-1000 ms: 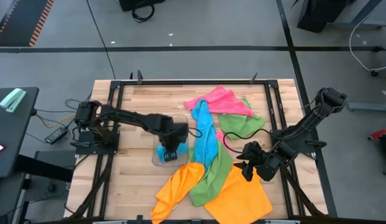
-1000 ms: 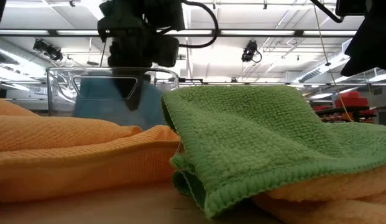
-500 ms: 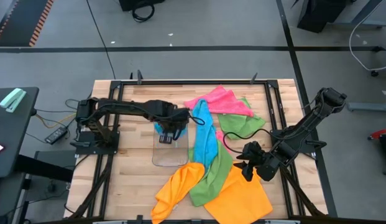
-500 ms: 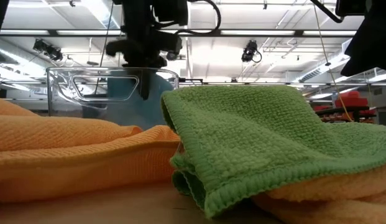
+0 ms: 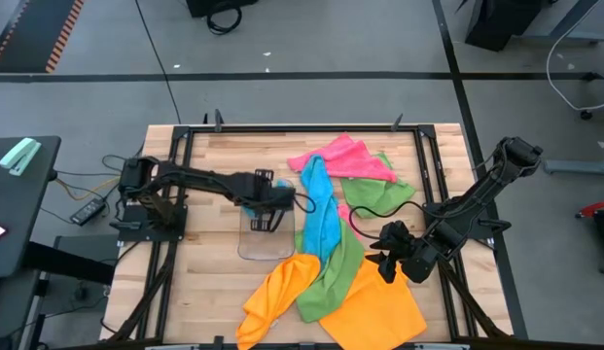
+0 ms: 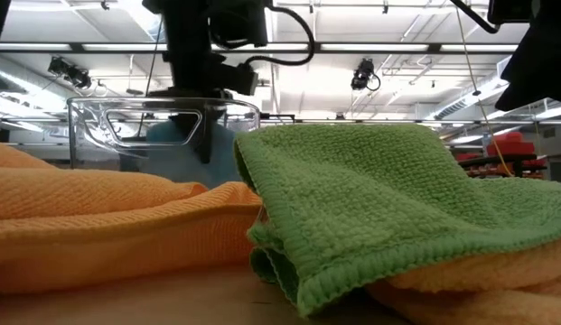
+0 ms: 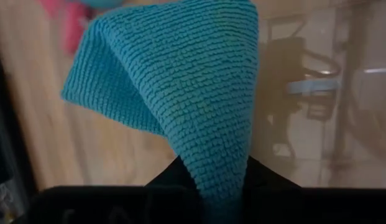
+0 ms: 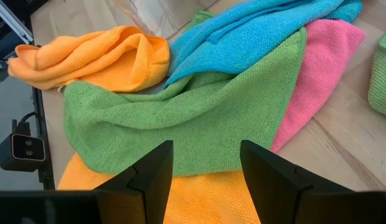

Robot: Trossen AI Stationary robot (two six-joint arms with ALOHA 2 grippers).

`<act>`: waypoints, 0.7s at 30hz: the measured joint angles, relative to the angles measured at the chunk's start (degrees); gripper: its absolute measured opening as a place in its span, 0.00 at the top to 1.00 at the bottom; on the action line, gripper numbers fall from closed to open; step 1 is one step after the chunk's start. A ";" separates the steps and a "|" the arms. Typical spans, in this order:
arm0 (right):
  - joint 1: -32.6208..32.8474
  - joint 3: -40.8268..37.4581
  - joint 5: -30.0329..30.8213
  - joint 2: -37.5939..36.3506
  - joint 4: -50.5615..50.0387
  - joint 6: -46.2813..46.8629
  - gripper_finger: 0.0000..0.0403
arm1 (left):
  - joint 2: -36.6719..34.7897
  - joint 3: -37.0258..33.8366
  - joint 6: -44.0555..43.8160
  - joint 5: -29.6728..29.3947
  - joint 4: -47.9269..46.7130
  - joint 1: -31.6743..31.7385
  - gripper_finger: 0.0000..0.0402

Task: Fold microfiber towels
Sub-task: Put the left blue towel into the transparent bin

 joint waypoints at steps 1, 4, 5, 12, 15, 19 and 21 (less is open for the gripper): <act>-0.01 0.00 0.00 0.00 0.00 -0.25 0.51 | 0.00 0.00 -0.20 0.84 0.16 -0.68 0.90; -0.02 0.00 0.00 0.00 0.00 -0.73 0.51 | 0.00 0.00 -0.60 2.81 1.23 -2.69 0.88; -0.02 0.00 0.00 0.00 0.00 -0.89 0.51 | 0.00 0.00 -0.62 3.43 1.40 -3.30 0.87; -0.02 0.00 0.00 0.00 -0.07 -1.31 0.51 | 3.75 -0.20 -2.73 5.68 2.41 -6.44 0.82; -0.02 0.00 0.00 0.00 -0.04 -1.29 0.51 | 5.99 -0.25 -5.08 6.94 2.69 -7.78 0.78; 0.00 0.00 0.00 -0.02 0.00 -1.44 0.51 | 6.43 -0.26 -6.92 11.36 3.60 -9.22 0.67; -0.02 0.00 0.00 -0.02 0.00 -1.44 0.51 | 5.91 -0.26 -8.42 12.93 4.20 -9.36 0.60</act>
